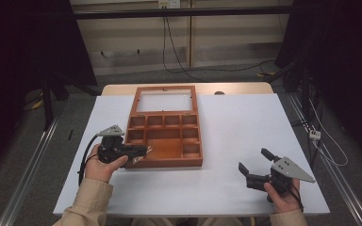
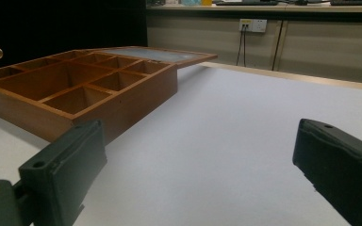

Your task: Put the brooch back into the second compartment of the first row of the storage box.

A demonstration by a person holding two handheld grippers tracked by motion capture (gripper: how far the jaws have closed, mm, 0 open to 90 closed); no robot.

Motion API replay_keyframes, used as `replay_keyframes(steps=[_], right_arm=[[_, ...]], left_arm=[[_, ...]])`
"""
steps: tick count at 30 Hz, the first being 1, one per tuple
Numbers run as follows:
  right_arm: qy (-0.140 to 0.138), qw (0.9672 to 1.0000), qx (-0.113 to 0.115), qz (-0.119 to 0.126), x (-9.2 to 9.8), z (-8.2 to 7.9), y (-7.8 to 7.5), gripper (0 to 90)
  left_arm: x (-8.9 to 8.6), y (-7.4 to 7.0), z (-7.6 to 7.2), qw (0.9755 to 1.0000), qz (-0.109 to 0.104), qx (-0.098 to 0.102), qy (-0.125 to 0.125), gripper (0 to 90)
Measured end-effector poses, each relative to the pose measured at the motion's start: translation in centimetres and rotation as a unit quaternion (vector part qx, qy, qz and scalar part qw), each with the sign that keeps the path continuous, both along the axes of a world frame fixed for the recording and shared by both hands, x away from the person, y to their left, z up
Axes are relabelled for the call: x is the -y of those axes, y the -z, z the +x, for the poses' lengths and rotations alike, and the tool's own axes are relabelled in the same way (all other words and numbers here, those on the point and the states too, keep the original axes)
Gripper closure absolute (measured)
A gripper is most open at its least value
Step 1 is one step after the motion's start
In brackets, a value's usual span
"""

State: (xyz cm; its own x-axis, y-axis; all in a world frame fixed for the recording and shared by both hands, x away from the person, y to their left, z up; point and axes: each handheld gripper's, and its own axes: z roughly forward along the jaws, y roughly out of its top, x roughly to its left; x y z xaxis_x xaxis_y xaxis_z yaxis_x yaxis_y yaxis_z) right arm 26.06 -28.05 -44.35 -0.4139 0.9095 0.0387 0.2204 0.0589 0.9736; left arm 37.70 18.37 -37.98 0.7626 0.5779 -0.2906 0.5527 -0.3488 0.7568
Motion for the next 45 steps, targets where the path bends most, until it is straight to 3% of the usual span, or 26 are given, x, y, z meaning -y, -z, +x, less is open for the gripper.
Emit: replay_keyframes(steps=[17,45], right_arm=[[-0.002,1.0000,-0.001,0.000,0.0,0.0,0.0,2.4],[-0.003,1.0000,0.000,0.000,0.1,0.1,0.0,2.4]], left_arm=[[0.6,0.2,1.5,0.9999,0.000,0.000,-0.017,80.9],[2.4,-0.7,3.8,0.9996,0.001,0.011,-0.027,80.8]])
